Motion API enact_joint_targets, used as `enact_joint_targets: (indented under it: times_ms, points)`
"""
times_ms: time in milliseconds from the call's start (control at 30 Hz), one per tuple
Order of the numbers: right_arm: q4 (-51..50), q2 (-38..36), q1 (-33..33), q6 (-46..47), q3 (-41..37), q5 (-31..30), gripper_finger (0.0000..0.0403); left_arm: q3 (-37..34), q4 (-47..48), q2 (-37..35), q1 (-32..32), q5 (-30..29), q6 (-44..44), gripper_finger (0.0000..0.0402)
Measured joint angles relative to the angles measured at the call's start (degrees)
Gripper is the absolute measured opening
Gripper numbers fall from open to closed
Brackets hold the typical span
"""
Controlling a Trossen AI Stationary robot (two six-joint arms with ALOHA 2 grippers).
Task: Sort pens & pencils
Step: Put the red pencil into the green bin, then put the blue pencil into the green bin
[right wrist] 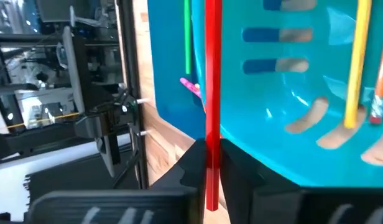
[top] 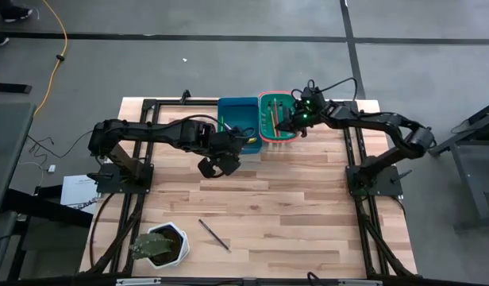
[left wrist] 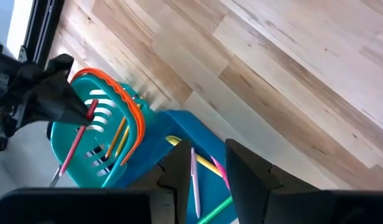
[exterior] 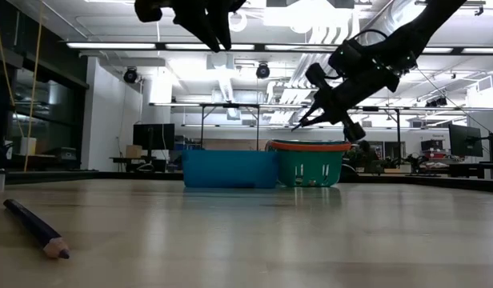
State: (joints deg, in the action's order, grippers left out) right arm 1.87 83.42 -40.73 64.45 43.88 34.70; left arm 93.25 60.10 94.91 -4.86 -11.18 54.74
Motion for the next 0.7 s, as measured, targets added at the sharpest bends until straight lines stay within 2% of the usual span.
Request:
enact_joint_targets:
  times_ms: [167,400,567,700]
  points:
    - [-0.2,0.3,-1.5,-0.2,0.0,-1.3,0.0067,0.0,0.3,0.0,0.0,0.3,0.0,0.0083]
    - [-0.3,0.3,-2.8,-0.2,0.0,-1.3,0.0074,0.0,1.9,0.0,0.0,0.8,0.0,0.0083]
    - [0.6,0.3,-1.6,0.0,0.0,0.2,0.0075,0.0,3.7,0.0,0.0,6.8,-0.4,0.0082]
    - [5.7,0.2,1.6,0.2,0.0,2.8,0.0075,-0.3,5.3,0.6,0.0,9.9,-0.3,0.0081]
